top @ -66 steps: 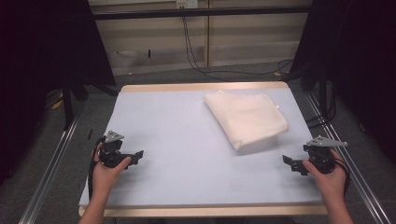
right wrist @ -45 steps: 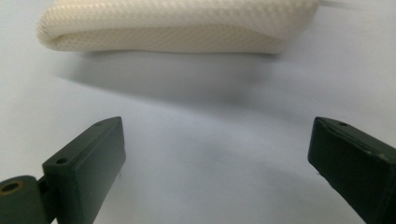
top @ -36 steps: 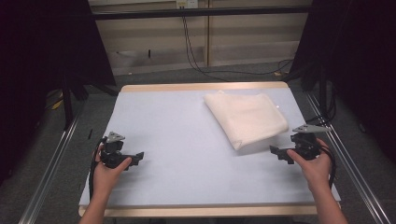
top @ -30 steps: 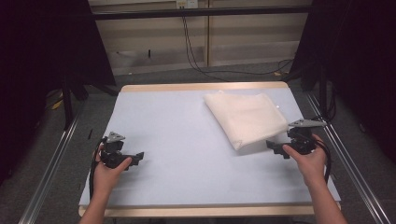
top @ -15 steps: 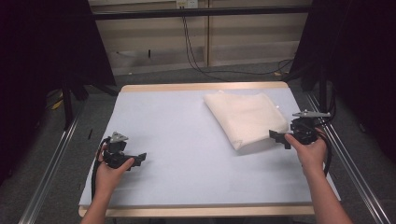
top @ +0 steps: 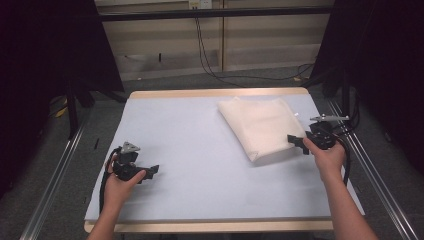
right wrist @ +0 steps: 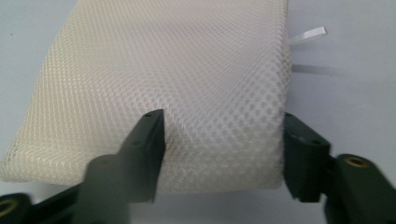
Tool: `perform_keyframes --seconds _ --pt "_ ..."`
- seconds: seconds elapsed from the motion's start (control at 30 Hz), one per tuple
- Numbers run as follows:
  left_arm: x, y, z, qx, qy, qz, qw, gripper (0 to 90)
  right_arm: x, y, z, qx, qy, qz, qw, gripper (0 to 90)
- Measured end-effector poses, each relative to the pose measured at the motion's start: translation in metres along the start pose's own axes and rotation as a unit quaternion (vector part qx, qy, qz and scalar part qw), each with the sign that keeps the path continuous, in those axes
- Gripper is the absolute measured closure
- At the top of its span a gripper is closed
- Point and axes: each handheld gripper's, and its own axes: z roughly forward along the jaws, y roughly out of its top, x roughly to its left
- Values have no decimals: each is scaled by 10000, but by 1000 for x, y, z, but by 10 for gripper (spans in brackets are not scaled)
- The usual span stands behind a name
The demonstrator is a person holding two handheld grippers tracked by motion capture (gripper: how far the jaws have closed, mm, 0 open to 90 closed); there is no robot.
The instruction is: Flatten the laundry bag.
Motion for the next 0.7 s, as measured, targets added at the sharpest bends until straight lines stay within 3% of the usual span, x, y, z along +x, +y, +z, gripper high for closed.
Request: perform_keyframes --seconds 0.07,0.1,0.2,0.43,0.7 --pt "0 0 0 0 -7 -7 10000 28 1 0 -2 -28 17 -16 10000 542" --pt "0 0 0 9 -9 -19 10000 28 1 1 -5 -98 103 40 9999 657" --pt "0 0 0 12 4 -6 10000 29 3 3 -9 -229 219 80 9995 746" --pt "0 1 -1 36 42 66 10000 29 15 7 -14 -277 389 -84 9988 788" --pt "-2 1 0 35 6 50 10000 29 45 17 -15 -289 590 -422 9969 805"
